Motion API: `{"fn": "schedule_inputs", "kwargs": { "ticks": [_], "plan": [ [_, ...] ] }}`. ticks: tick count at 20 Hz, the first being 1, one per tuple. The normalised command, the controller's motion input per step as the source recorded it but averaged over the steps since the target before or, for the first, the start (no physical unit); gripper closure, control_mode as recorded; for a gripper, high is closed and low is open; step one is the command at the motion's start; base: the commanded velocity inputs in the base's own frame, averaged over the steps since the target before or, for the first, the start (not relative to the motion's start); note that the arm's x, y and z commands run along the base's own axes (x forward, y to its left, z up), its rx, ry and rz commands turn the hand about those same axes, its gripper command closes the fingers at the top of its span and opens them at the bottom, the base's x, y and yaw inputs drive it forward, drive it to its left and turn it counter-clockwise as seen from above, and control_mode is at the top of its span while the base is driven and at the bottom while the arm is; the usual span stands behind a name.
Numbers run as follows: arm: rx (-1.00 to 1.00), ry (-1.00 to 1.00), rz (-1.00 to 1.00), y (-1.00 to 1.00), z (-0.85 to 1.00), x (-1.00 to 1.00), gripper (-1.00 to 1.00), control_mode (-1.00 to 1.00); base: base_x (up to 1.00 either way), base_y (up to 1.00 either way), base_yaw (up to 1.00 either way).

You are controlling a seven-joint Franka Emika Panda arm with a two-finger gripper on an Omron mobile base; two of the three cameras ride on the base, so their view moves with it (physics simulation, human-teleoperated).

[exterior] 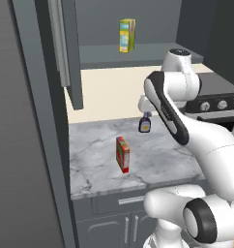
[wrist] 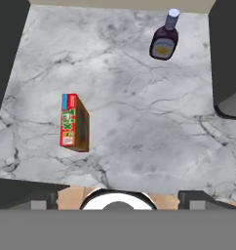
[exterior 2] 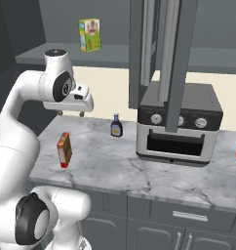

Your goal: Pick the cereal and cereal from the counter and place them in the cabinets closest to them.

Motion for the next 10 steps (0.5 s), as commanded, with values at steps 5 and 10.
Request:
{"fn": "schedule_inputs", "kwargs": {
  "ticks": [5,10],
  "plan": [
    [0.00,0.00,0.00,0.00,-0.05,-0.33,-1.00,-1.00,0.00,0.00,0.00],
    [0.00,0.00,0.00,0.00,-0.07,-0.38,-1.00,-1.00,0.00,0.00,0.00]
  ]
}}
